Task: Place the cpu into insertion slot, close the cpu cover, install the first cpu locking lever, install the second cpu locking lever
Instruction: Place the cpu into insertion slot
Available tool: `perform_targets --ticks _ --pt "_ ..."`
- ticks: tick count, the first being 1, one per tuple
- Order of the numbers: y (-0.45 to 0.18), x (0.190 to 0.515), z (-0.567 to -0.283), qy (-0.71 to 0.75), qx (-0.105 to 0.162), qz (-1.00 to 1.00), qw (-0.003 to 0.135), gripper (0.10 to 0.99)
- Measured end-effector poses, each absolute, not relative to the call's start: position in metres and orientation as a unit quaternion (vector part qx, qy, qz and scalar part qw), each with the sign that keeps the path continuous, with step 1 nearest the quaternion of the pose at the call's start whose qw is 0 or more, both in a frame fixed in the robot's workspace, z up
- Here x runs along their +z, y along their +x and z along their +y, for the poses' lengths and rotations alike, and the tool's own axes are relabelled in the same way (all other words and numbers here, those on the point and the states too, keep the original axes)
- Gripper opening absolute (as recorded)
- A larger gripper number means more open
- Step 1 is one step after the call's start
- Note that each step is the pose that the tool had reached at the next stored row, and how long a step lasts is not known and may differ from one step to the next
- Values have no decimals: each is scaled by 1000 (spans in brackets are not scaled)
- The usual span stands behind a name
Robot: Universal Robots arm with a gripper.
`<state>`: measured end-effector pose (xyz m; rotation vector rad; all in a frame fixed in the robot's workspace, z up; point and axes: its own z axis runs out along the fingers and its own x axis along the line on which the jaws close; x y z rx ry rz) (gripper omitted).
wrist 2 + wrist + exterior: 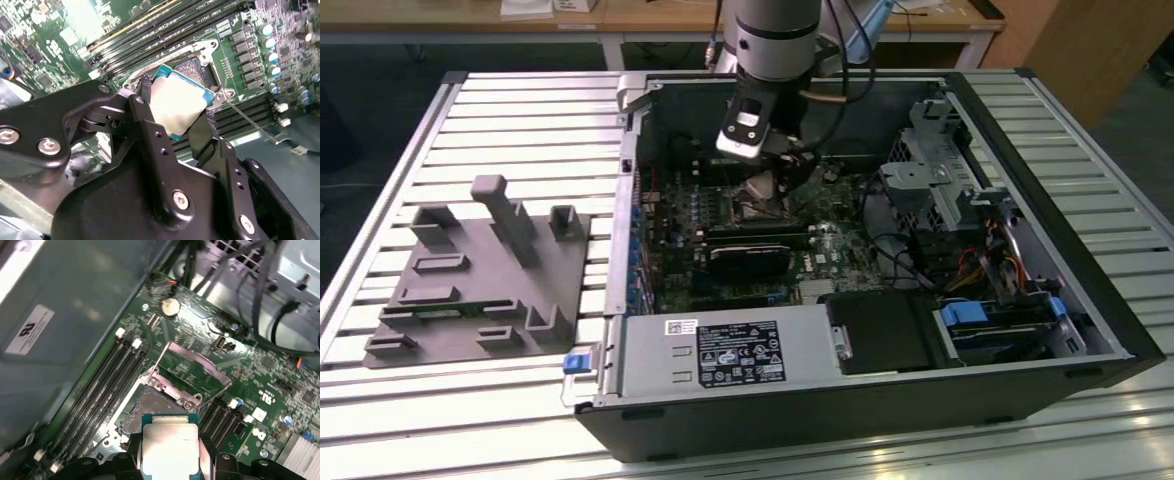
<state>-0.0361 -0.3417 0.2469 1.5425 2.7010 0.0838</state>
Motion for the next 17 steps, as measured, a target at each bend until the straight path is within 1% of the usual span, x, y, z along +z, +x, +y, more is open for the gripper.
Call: perform_targets --ticks 17 --pt "-36 246 -342 603 25 797 18 537"
